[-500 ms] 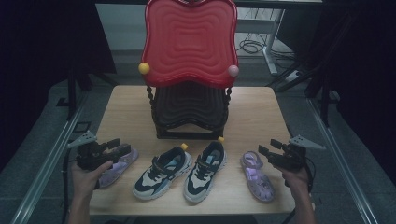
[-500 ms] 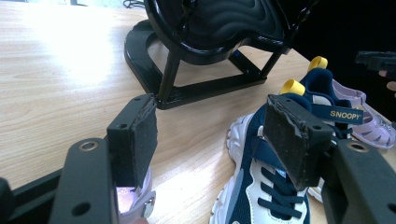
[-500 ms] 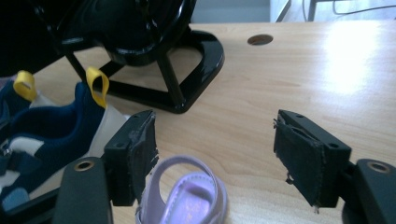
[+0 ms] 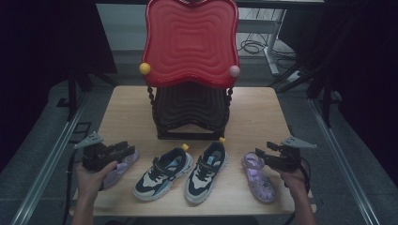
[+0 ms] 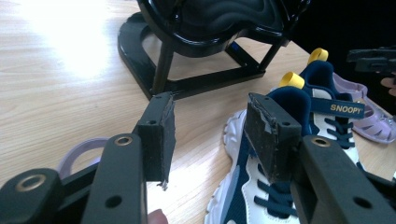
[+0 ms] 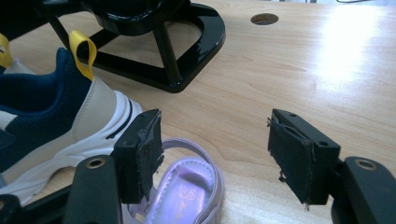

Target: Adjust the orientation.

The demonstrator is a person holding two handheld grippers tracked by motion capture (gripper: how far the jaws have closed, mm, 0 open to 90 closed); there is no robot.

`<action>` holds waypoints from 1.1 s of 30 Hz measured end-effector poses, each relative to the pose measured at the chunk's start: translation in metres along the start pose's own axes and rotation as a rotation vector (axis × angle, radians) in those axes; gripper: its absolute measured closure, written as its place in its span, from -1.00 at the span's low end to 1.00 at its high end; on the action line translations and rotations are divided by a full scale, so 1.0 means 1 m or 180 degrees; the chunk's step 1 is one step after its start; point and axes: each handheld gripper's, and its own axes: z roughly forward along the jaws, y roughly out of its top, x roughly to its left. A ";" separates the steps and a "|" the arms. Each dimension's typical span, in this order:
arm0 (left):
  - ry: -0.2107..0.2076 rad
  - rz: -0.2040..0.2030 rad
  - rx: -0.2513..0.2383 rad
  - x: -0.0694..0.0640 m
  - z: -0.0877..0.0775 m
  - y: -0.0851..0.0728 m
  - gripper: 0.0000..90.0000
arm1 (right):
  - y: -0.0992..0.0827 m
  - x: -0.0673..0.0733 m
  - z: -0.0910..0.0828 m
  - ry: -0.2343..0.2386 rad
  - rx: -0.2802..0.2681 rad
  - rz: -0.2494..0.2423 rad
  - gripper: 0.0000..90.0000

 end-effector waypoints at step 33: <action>0.0288 0.0060 0.0576 -0.004 -0.010 -0.028 0.99 | -0.009 -0.007 -0.005 -0.0064 0.0073 -0.0031 -0.18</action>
